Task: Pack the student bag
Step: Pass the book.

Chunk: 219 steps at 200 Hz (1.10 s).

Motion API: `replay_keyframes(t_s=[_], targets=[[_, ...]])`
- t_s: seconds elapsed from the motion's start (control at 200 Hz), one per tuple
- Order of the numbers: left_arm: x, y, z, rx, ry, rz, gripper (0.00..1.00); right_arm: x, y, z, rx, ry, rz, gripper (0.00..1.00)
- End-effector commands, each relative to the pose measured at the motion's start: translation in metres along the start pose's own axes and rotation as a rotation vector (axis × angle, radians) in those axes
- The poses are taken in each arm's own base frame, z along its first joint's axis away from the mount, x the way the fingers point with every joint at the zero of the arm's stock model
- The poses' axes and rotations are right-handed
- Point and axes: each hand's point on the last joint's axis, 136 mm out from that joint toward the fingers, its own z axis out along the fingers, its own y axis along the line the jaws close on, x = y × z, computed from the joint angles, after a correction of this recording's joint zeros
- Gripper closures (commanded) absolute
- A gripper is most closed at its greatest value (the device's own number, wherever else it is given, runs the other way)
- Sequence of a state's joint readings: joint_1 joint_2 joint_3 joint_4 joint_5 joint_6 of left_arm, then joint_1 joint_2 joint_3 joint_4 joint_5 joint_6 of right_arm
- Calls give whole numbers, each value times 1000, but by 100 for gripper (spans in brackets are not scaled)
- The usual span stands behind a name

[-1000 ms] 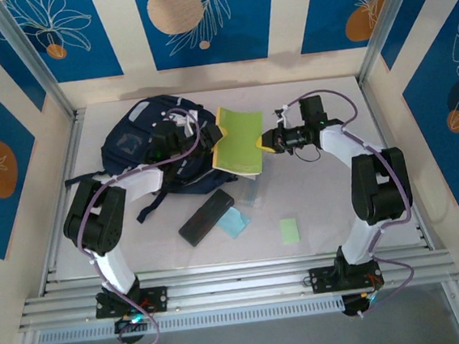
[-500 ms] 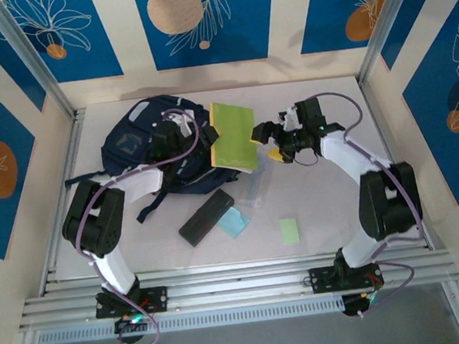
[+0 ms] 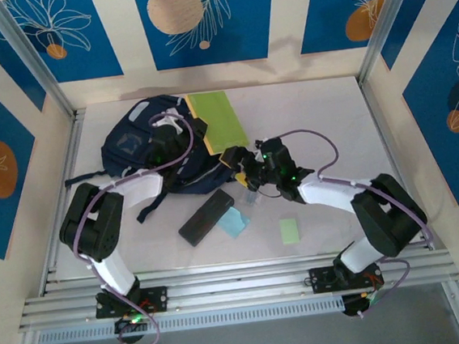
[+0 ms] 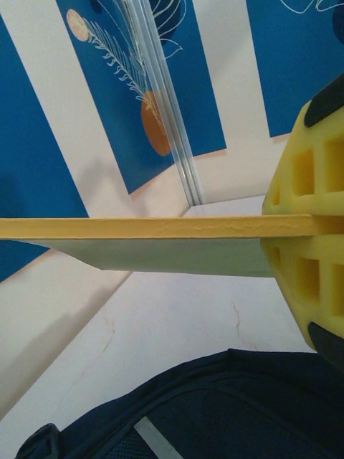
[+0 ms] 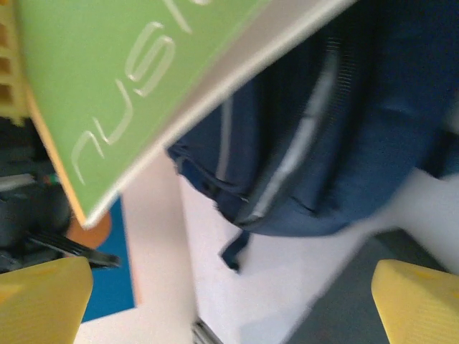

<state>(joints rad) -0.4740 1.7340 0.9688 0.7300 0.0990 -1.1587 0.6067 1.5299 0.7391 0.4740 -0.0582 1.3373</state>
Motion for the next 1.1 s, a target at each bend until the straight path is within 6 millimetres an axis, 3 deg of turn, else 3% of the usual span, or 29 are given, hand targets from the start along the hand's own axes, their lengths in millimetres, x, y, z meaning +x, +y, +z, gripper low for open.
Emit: replay_keyframes(t_s=[0.0, 0.135, 0.23, 0.285, 0.37, 0.415, 0.48, 0.625, 0.68, 0.915, 1.09], targets=[[-13, -38, -14, 132, -98, -57, 100, -25, 59, 5, -252, -140, -6, 1], [-6, -38, -18, 152, -90, -95, 100, -30, 70, 13, -323, -149, -16, 5], [-2, -37, -21, 155, -80, -112, 100, -33, 73, 15, -333, -157, -28, 15], [0, -36, -23, 152, -75, -115, 100, -35, 75, 14, -337, -158, -38, 31], [3, -33, -26, 144, -68, -115, 100, -40, 68, 13, -310, -167, -28, 69], [4, -32, -28, 141, -62, -109, 92, -41, 65, 13, -293, -164, -30, 84], [8, -31, -30, 134, -44, -86, 72, -44, 64, 10, -289, -164, -44, 100], [18, -27, -37, 67, 32, 60, 22, -56, 57, -3, -263, -185, -66, 100], [21, -19, -40, 11, 70, 143, 15, -63, 53, -11, -234, -195, -84, 100], [24, 22, -54, -275, 242, 587, 14, -87, 9, -52, 17, -220, -171, 100], [36, 61, -46, -425, 417, 747, 18, -99, -11, -88, 139, -242, -202, 100]])
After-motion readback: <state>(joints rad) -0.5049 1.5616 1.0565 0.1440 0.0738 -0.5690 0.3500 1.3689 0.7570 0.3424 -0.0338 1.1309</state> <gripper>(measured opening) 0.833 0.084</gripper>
